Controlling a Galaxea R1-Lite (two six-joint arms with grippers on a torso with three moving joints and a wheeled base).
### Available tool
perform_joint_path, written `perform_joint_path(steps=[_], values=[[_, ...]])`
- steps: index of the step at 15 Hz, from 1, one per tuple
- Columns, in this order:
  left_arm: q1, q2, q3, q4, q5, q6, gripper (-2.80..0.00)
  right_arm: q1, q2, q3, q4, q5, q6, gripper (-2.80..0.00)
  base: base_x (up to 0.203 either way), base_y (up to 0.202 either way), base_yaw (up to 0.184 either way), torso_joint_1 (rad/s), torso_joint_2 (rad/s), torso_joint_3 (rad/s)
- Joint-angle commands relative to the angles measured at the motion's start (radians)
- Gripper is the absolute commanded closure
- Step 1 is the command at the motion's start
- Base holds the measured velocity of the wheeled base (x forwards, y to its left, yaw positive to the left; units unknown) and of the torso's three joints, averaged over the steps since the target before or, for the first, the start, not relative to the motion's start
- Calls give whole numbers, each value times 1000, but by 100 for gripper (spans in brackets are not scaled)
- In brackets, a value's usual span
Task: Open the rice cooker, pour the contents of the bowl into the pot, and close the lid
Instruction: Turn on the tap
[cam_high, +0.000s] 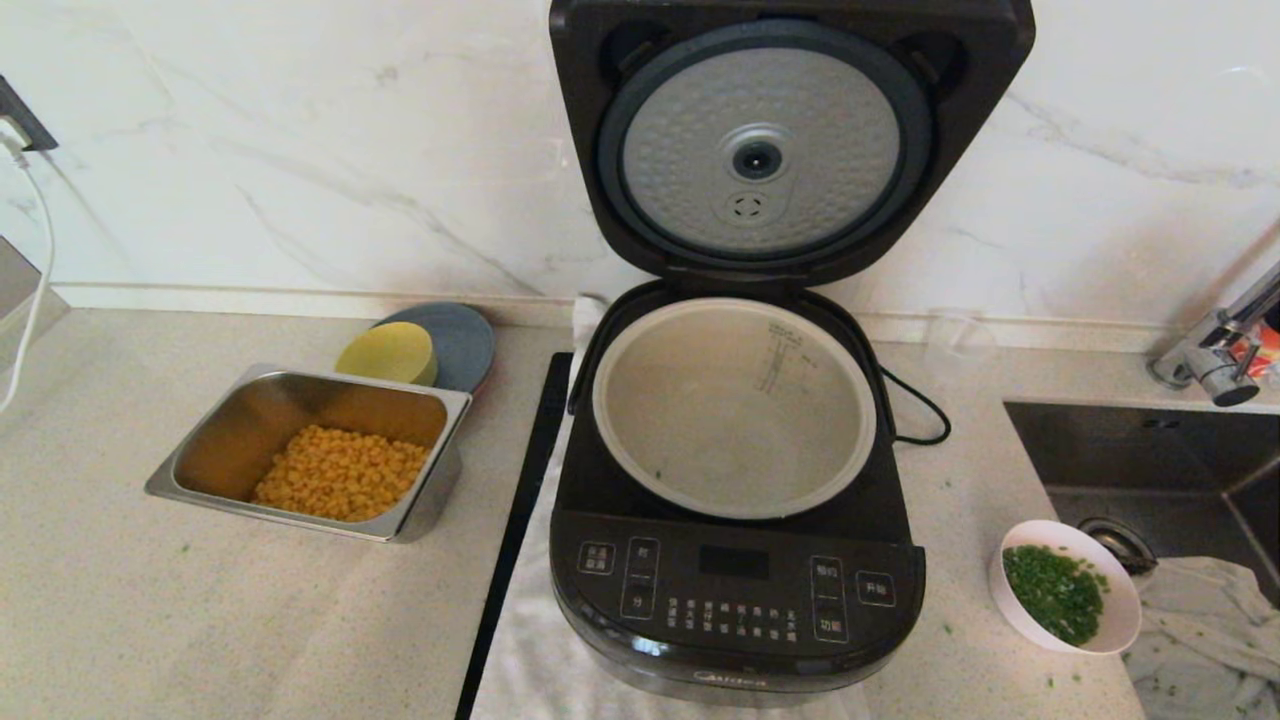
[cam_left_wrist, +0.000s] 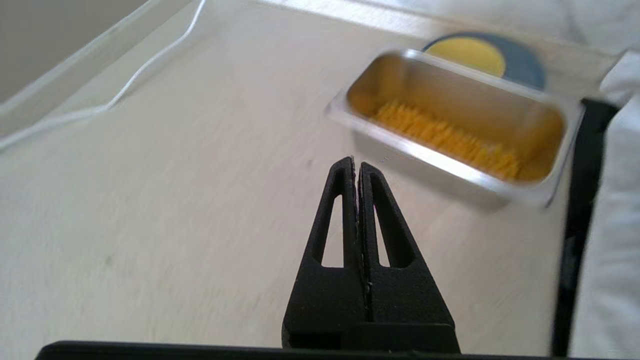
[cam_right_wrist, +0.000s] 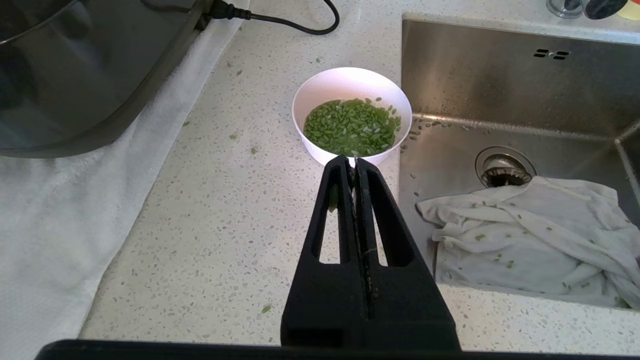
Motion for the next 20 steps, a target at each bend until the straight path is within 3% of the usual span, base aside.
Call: perform_joint_path(steps=[1, 3, 5, 6, 7, 8, 12, 20], values=[[29, -242, 133, 13, -46, 6, 0, 0, 0, 0, 1, 0, 0, 0, 0, 0, 0, 0, 0, 0], [38, -295, 243, 11, -132, 9, 0, 0, 0, 0, 1, 0, 0, 0, 0, 0, 0, 0, 0, 0], [41, -292, 264, 18, -325, 15, 0, 0, 0, 0, 1, 0, 0, 0, 0, 0, 0, 0, 0, 0], [42, -291, 280, 19, -403, 36, 0, 0, 0, 0, 1, 0, 0, 0, 0, 0, 0, 0, 0, 0], [42, -291, 306, 8, -425, 84, 0, 0, 0, 0, 1, 0, 0, 0, 0, 0, 0, 0, 0, 0], [42, -291, 310, -2, -439, 108, 0, 0, 0, 0, 1, 0, 0, 0, 0, 0, 0, 0, 0, 0], [42, -291, 315, -14, -431, 57, 0, 0, 0, 0, 1, 0, 0, 0, 0, 0, 0, 0, 0, 0], [42, -291, 315, -14, -431, 54, 0, 0, -2, 2, 3, 2, -22, 0, 0, 0, 0, 0, 0, 0]])
